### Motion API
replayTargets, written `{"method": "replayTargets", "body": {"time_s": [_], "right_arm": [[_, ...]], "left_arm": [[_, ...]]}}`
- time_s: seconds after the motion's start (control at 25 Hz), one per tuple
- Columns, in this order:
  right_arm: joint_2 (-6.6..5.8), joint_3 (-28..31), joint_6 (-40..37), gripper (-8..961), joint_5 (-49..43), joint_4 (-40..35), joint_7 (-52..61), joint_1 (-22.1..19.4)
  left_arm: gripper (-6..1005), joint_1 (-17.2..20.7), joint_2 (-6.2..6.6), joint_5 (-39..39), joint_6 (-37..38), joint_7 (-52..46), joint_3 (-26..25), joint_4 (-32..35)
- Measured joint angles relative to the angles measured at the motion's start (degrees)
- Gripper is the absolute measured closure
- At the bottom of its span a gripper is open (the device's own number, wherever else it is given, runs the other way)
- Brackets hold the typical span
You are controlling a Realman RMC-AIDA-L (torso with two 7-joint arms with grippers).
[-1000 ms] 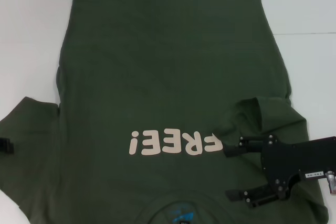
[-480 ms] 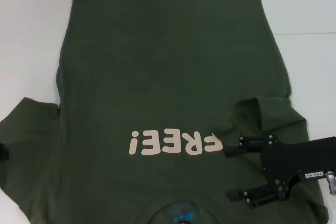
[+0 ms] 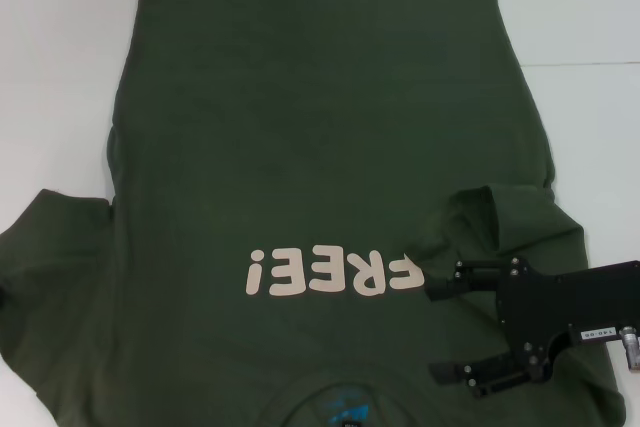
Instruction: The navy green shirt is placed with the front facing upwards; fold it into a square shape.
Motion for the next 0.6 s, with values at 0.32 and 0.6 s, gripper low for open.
{"method": "replayTargets", "body": {"time_s": [0.32, 0.6], "right_arm": [[0.02, 0.0, 0.1, 42, 0.0, 0.2, -0.1, 0.0], [0.02, 0.0, 0.1, 42, 0.0, 0.4, -0.2, 0.0]], "left_arm": [[990, 1.3, 0.16, 0.1, -1.0, -0.4, -0.1, 2.7], [976, 1.6, 0.27, 0.1, -2.3, -0.4, -0.2, 3.2]]}}
